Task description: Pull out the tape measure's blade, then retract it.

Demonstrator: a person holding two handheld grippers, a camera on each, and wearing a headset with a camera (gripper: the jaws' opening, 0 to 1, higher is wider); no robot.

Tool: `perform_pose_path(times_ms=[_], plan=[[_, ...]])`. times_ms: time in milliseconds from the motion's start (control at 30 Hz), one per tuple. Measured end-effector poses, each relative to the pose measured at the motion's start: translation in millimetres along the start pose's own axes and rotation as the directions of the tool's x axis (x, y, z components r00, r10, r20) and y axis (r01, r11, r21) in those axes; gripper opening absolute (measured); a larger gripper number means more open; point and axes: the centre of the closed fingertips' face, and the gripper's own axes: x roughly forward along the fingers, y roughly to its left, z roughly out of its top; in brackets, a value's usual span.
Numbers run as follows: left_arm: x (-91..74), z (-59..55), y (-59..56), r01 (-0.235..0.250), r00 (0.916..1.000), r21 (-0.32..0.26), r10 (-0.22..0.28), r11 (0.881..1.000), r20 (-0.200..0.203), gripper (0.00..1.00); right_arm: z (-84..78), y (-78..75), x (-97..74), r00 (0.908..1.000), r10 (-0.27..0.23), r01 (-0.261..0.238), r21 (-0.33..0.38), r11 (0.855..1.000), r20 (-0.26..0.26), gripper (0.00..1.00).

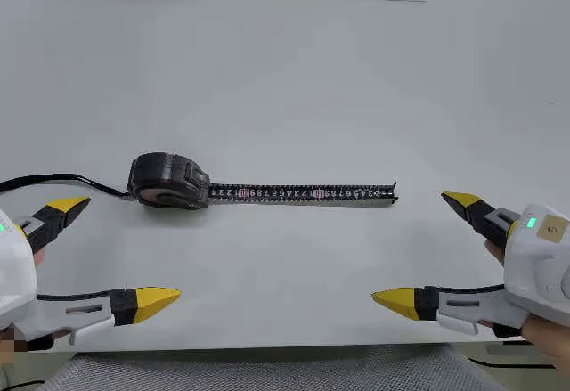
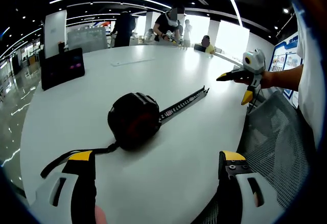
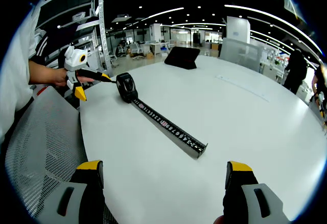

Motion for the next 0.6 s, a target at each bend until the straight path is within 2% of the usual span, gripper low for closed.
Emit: perform_pose_path(times_ms=[200, 600], plan=[[10.0, 1.3, 3.5, -0.008, 0.9998, -0.021, 0.008, 1.000, -0.017, 0.99, 1.2, -4.8, 3.7, 1.0000, 0.002, -0.002, 0.001, 1.000, 0.003, 0.99], [27.1, 13.1, 7.8, -0.020, 0.9998, -0.065, 0.020, 0.998, 0.000, 0.97, 0.9, -12.0, 9.0, 1.0000, 0.005, -0.005, 0.003, 1.000, 0.003, 0.99]])
